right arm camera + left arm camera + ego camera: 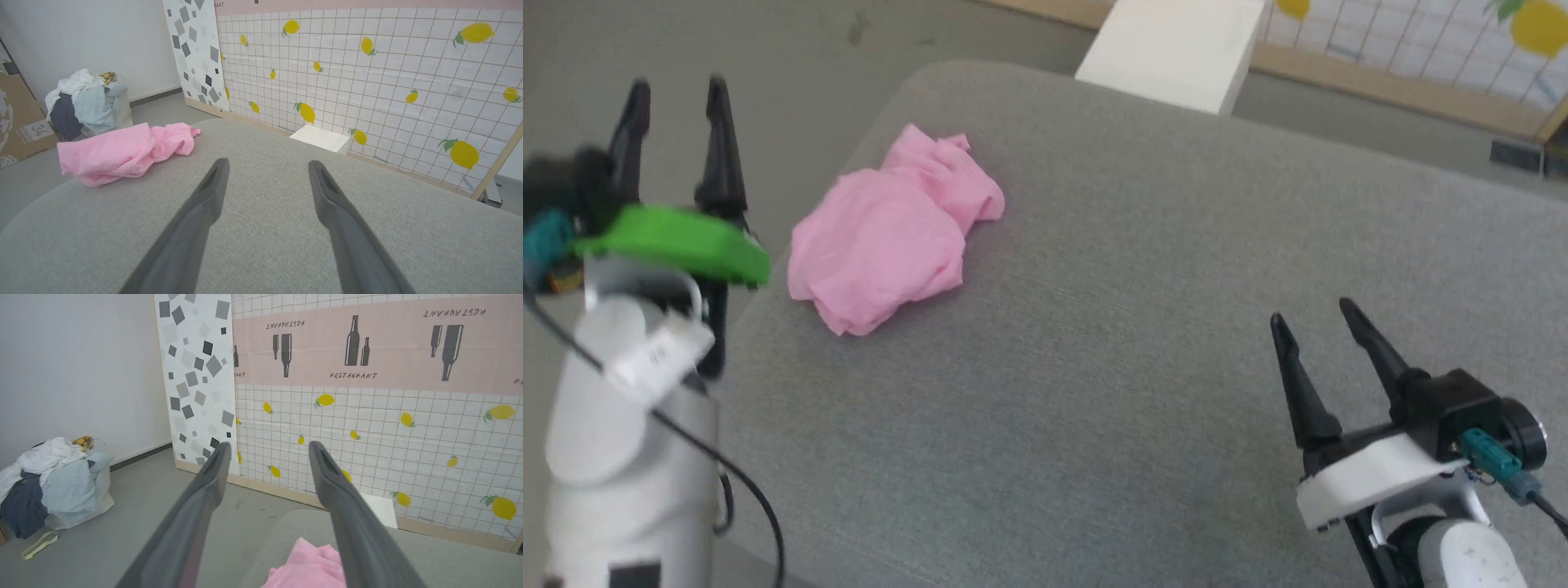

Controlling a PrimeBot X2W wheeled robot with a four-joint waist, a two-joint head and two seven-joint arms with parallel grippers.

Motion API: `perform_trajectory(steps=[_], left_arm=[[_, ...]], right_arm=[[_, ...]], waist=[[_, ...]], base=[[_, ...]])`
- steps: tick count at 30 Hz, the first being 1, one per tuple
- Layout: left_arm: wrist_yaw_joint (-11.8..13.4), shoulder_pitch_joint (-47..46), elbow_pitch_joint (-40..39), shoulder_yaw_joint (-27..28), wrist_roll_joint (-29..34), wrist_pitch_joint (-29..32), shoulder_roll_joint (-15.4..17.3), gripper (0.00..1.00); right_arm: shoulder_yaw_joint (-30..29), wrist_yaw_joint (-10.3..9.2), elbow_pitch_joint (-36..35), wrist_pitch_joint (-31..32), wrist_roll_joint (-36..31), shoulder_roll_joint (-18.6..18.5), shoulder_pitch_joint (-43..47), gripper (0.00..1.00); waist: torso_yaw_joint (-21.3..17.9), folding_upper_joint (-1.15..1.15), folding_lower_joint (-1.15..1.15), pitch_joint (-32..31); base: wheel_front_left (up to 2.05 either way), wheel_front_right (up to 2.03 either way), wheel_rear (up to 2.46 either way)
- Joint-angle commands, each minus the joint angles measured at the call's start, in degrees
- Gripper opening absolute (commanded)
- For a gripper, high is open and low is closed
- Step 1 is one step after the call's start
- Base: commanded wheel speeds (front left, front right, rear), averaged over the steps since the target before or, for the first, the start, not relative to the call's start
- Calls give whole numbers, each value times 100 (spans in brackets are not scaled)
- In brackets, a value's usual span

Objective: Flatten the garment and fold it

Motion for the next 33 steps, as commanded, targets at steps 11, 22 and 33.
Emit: perform_trajectory(steps=[11,22,33], left_arm=[[-112,-1397,2328,-1322,-1474,1444,916,100],[-113,-1270,3403,-2311,-3138,3555,1281,100],[-114,-1378,3568,-2706,-3281,3317,1600,0]], right_arm=[[102,-9,-72,111,-51,3,-484,100],[147,-9,1,53,52,3,-662,100],[145,-9,228,-77,232,3,-573,100]], waist=[[-863,40,0,1211],[-1211,40,0,1502],[-1205,40,0,1061]], base=[[0,0,0],[0,0,0],[0,0,0]])
